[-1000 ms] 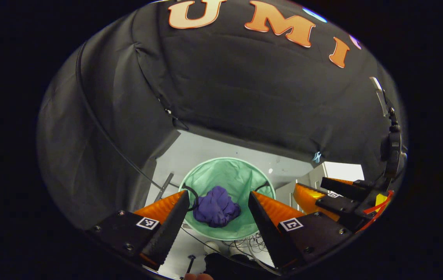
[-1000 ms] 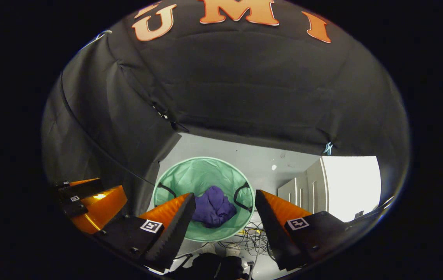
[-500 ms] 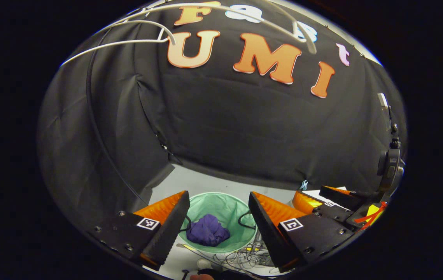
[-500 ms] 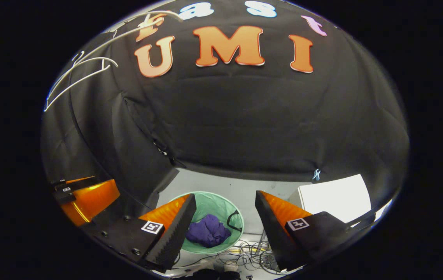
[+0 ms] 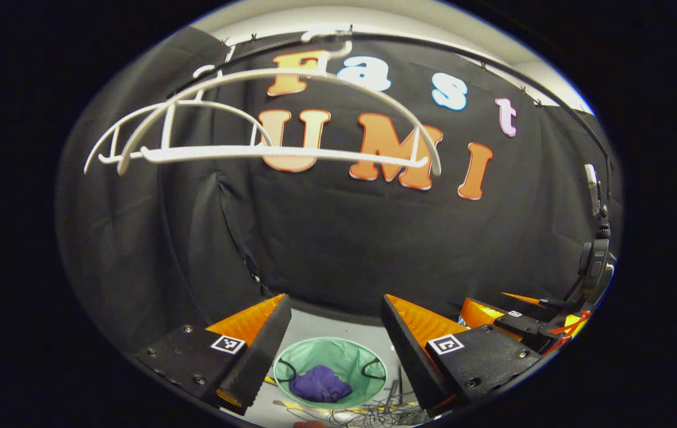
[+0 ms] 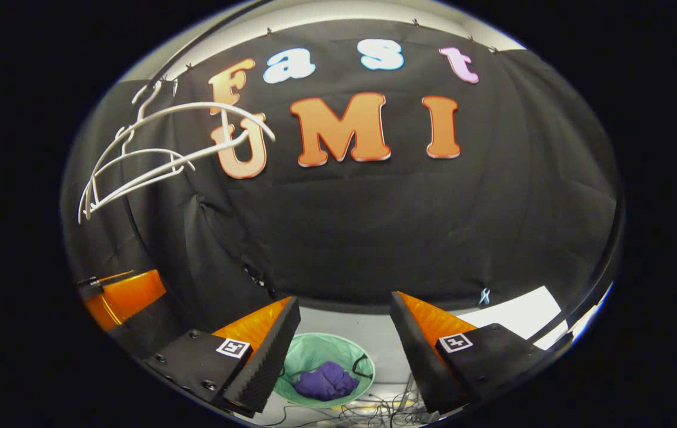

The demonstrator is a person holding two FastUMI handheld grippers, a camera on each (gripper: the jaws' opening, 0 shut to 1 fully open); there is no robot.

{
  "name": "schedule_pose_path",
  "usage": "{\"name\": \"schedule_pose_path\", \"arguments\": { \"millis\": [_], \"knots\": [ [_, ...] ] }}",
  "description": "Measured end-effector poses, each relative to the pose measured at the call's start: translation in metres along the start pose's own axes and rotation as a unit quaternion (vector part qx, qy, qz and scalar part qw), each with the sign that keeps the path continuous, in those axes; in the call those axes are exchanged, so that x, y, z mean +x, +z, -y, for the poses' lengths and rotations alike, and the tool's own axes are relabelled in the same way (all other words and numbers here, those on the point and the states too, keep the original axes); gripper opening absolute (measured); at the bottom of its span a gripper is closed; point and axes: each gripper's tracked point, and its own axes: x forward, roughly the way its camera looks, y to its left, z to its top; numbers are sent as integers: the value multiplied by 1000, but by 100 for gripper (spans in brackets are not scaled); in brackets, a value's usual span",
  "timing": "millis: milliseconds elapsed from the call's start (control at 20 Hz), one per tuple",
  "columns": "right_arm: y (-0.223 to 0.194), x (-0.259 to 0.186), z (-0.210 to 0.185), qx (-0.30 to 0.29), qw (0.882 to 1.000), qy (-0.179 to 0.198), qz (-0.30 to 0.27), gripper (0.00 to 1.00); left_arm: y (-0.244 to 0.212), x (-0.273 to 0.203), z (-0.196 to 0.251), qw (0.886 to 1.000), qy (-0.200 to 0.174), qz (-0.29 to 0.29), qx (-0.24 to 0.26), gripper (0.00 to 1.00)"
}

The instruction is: Grasp the clothes on the hanger with both hands and then place them into the laundry hamper below.

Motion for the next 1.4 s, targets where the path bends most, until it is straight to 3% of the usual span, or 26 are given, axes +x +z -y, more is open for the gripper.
{"name": "schedule_pose_path", "arguments": {
  "millis": [100,250,300,350,400,450,500,550,600,700,900,1050,1100,1400],
  "knots": [
    [16,-13,0,-10,999,3,32,100,11,5,3,999,5,39,6,97],
    [41,-30,0,-24,997,5,70,92,38,-5,0,997,13,79,7,94],
    [49,-36,0,-27,996,5,81,100,45,-8,-1,995,15,95,9,94],
    [56,-41,0,-29,995,5,92,92,52,-11,-1,994,16,109,12,94],
    [65,-47,0,-31,994,4,103,99,60,-13,-1,993,16,119,14,94],
    [72,-50,0,-32,993,5,113,92,68,-22,-1,992,15,127,13,93],
    [78,-56,-1,-32,992,6,123,92,73,-28,-1,991,14,132,10,93],
    [84,-58,0,-33,991,4,132,92,77,-34,-1,991,13,136,6,93],
    [87,-62,5,-37,989,0,141,99,80,-37,-1,990,11,138,3,93],
    [95,-68,10,-48,987,-11,156,93,84,-43,-3,991,8,136,5,94],
    [99,-69,9,-46,985,-21,165,100,92,-43,-11,990,10,141,14,96],
    [94,-64,6,-41,985,-27,165,92,89,-39,-17,991,8,135,22,96],
    [93,-63,6,-40,985,-29,164,92,87,-36,-21,991,8,133,28,93],
    [86,-57,-6,-37,985,-41,164,92,88,-26,-37,991,-5,130,25,98]
  ]
}}
